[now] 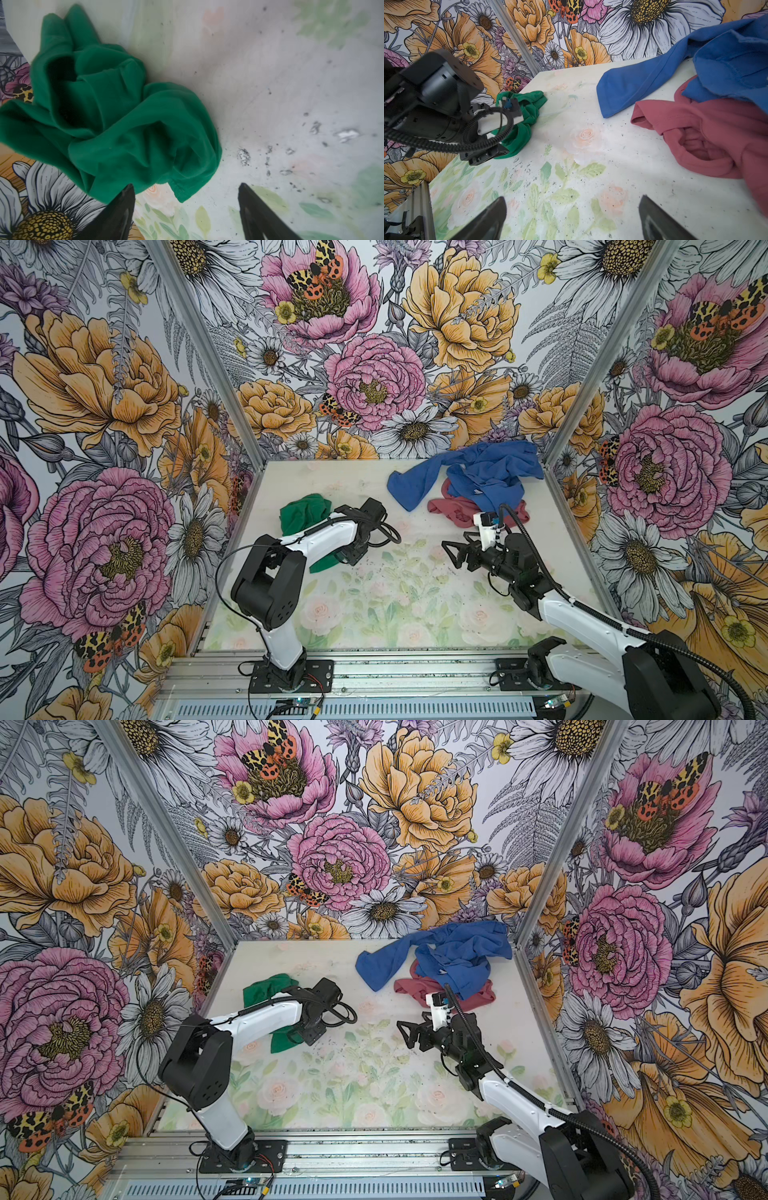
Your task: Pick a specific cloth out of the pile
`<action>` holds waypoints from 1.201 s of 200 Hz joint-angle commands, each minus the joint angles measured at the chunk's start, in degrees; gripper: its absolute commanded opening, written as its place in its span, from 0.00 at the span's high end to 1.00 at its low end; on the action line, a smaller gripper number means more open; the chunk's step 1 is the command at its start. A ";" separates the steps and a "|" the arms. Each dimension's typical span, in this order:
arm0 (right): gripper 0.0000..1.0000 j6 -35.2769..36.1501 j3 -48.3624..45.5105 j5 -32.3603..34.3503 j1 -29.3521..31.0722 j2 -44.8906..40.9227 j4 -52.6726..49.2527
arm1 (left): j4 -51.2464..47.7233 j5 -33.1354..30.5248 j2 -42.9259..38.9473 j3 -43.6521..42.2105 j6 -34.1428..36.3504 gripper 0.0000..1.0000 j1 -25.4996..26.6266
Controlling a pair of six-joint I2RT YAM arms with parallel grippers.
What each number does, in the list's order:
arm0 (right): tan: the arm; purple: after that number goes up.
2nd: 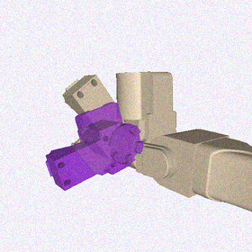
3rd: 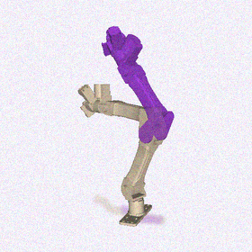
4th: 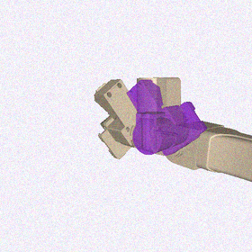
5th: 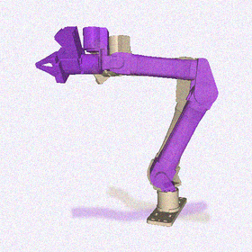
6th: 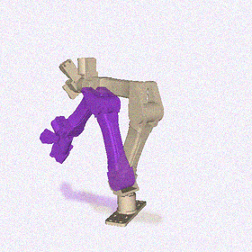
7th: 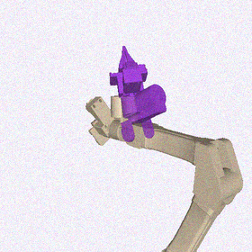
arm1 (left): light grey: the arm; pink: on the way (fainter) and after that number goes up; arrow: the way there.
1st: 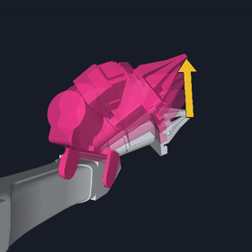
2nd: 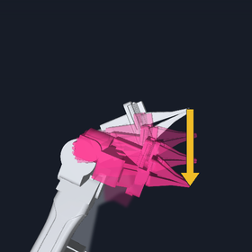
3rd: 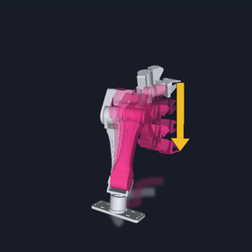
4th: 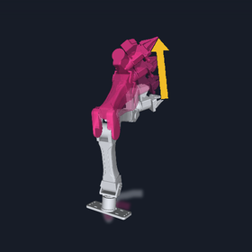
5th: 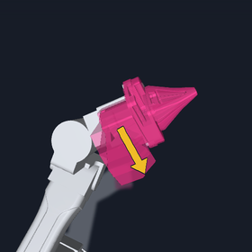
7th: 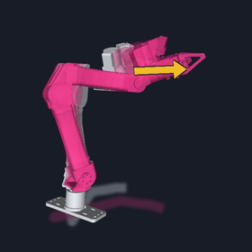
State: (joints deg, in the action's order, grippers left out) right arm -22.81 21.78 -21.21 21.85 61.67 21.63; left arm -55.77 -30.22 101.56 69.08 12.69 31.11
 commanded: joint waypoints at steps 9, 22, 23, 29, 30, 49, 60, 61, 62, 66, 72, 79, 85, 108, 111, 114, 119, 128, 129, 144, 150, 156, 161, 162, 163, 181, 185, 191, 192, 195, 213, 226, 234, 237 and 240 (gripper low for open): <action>0.01 1.04 0.62 0.62 0.11 -0.15 0.17 | -1.54 -0.82 0.99 1.37 -0.19 0.27 0.13; 0.01 1.01 0.68 0.32 0.08 -0.21 0.36 | -1.54 -0.62 1.99 1.78 -0.55 0.33 -0.62; 0.01 1.01 0.65 0.19 0.11 -0.22 0.36 | -1.54 -0.58 2.03 1.82 -0.60 0.34 -0.79; 0.01 0.98 0.60 -0.20 0.18 -0.30 0.51 | -1.55 -0.06 2.20 2.05 -0.82 0.39 -1.31; 0.01 0.99 0.62 -0.35 0.15 -0.31 0.56 | -1.59 0.09 2.22 2.08 -0.82 0.40 -1.40; 0.01 1.14 0.46 -1.67 0.62 -0.73 1.44 | -1.54 3.71 5.49 3.74 -1.40 0.52 -3.38; 0.01 1.62 0.46 -1.46 1.02 -1.06 1.27 | -1.45 5.16 6.40 4.61 -1.38 0.56 -3.79; 0.01 1.67 0.46 -1.42 1.10 -1.09 1.25 | -1.45 5.21 6.47 4.64 -1.32 0.56 -3.83; 0.01 1.69 0.46 -1.31 1.14 -1.14 1.24 | -1.45 5.32 6.64 4.74 -1.33 0.56 -3.85; 0.01 1.76 0.48 -1.02 1.29 -1.32 1.10 | -1.45 5.55 7.01 4.98 -1.33 0.56 -3.92; 0.01 1.88 0.56 -0.70 1.42 -1.50 0.84 | -1.37 5.82 7.54 5.29 -1.21 0.57 -3.95; 0.01 2.15 0.63 -0.30 1.75 -1.65 0.47 | -1.31 6.08 8.28 5.71 -1.10 0.57 -3.96; 0.01 2.64 0.84 -0.07 1.97 -1.88 -0.17 | -1.28 6.42 8.91 6.01 -1.09 0.56 -4.04; 0.01 4.93 1.89 1.24 3.88 -2.39 -2.53 | -1.28 8.85 10.68 6.95 -1.22 0.56 -3.96; 0.01 5.28 2.03 1.39 4.17 -2.43 -2.79 | -1.20 9.13 10.94 7.01 -1.31 0.56 -3.96; 0.01 5.61 2.16 1.51 4.51 -2.33 -3.13 | -1.19 9.31 11.14 7.11 -1.42 0.57 -4.03; 0.01 6.00 2.49 1.68 5.08 -2.30 -3.46 | -1.26 9.47 11.48 7.36 -1.45 0.62 -4.09; 0.01 6.59 2.87 1.66 5.87 -2.05 -3.84 | -1.21 9.20 11.78 7.95 -1.74 0.79 -4.29; 0.01 6.66 2.89 1.68 5.94 -2.02 -3.86 | -1.20 9.16 11.80 8.02 -1.76 0.82 -4.25; 0.01 6.99 3.23 1.53 6.76 -1.69 -3.91 | -1.20 8.99 11.03 8.52 -2.10 1.00 -4.31; 0.01 6.98 3.27 1.52 6.88 -1.57 -3.92 | -1.19 8.88 10.31 8.70 -2.23 1.00 -4.35; 0.01 6.86 3.27 1.52 6.83 -1.48 -3.96 | -1.23 8.50 9.50 8.90 -2.47 1.00 -4.31; 0.01 6.81 3.27 1.59 6.76 -1.46 -4.00 | -1.22 8.07 8.57 8.95 -2.57 1.00 -4.35; 0.01 6.81 3.27 1.60 6.78 -1.46 -4.07 | -1.21 7.98 8.40 8.96 -2.62 1.00 -4.33; 0.01 6.86 3.27 1.61 6.80 -1.51 -4.10 | -1.20 7.89 8.13 8.96 -2.60 1.00 -4.32; 0.01 6.89 3.27 1.88 6.81 -1.64 -4.14 | -1.14 6.48 3.60 9.72 -2.52 1.00 -4.88; 0.01 6.82 3.27 1.96 6.87 -1.69 -4.20 | -1.14 6.26 3.31 10.11 -2.49 1.00 -5.18; 0.01 6.81 3.27 1.92 6.84 -1.72 -4.15 | -1.10 5.98 0.18 10.63 -2.40 1.00 -5.75; 0.01 6.86 3.27 1.94 6.82 -1.72 -4.14 | -1.10 5.97 -0.15 10.81 -2.40 1.00 -5.91; 0.01 6.82 3.27 1.96 6.87 -1.68 -4.15 | -1.14 5.82 -0.97 11.17 -2.27 1.00 -6.23; 0.01 6.86 3.27 2.04 6.86 -1.47 -4.15 | -0.80 5.29 -5.02 13.75 -1.65 1.00 -8.88; 0.01 6.73 3.27 2.04 6.84 -1.30 -4.14 | -0.51 3.33 -6.73 15.71 -1.05 1.00 -11.21; 0.01 6.75 3.31 2.12 6.81 -1.20 -4.13 | -0.36 2.35 -7.23 17.11 -0.71 1.00 -12.98; 0.01 6.74 3.35 2.07 6.81 -1.12 -4.11 | -0.33 2.16 -7.29 17.59 -0.61 1.00 -13.67; 0.01 6.73 3.29 2.05 6.86 -1.05 -4.07 | -0.25 2.14 -7.30 18.04 -0.57 1.00 -14.44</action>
State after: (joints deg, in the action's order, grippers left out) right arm -16.82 23.49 -20.12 28.49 60.40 17.17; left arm -57.36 -24.18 96.44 83.53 11.00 21.12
